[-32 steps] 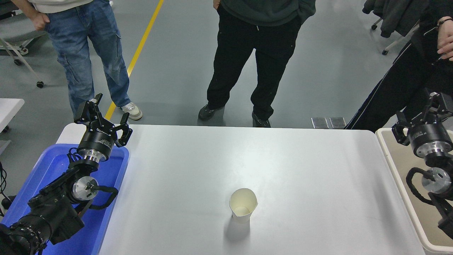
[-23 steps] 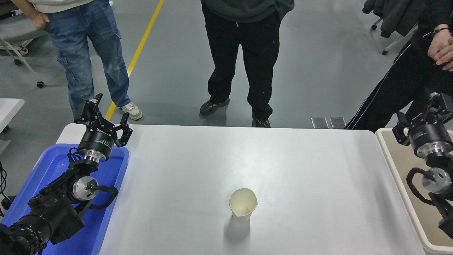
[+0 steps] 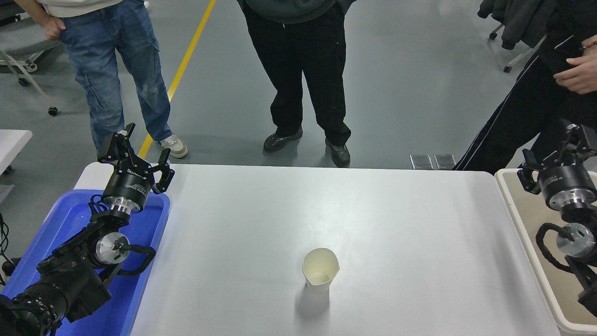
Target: Dispose of the paper cup in the dustbin
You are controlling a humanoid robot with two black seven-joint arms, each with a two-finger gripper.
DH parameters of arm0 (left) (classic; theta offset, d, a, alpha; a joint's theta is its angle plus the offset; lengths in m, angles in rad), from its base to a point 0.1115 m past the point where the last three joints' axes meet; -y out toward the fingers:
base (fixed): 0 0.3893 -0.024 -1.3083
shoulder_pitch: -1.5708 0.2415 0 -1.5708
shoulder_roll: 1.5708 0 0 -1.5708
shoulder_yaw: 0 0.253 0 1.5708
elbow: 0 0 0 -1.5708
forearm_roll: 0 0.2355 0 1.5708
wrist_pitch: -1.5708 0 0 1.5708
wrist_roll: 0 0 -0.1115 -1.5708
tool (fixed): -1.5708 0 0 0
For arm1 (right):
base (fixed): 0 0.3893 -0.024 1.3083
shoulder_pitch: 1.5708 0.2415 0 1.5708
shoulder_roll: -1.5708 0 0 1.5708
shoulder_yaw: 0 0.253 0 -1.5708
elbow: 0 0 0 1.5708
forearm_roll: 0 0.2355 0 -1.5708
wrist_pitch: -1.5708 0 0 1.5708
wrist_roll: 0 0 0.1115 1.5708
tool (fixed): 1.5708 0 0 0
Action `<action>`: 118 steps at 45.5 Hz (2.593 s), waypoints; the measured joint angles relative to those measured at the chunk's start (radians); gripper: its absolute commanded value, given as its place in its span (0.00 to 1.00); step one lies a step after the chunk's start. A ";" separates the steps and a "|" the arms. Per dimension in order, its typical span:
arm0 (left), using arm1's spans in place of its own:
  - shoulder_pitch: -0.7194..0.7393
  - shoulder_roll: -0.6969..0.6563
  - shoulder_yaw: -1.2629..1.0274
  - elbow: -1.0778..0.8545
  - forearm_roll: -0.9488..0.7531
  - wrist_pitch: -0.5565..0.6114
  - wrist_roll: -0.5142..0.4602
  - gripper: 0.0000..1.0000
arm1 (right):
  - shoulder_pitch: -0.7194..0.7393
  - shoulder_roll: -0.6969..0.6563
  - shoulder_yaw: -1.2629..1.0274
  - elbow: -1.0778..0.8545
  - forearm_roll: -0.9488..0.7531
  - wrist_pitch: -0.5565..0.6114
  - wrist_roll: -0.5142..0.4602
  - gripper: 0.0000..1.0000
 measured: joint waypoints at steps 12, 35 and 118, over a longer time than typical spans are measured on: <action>0.000 0.000 0.000 0.000 0.000 0.000 0.000 1.00 | -0.005 -0.005 0.000 0.001 0.000 0.001 0.000 0.99; 0.000 0.000 0.000 0.000 0.000 0.000 0.000 1.00 | -0.003 -0.002 0.001 -0.010 0.000 0.001 -0.001 0.99; 0.000 0.000 0.000 -0.001 0.000 0.000 0.000 1.00 | 1.077 -0.191 -1.825 0.694 -0.158 0.036 -0.029 0.99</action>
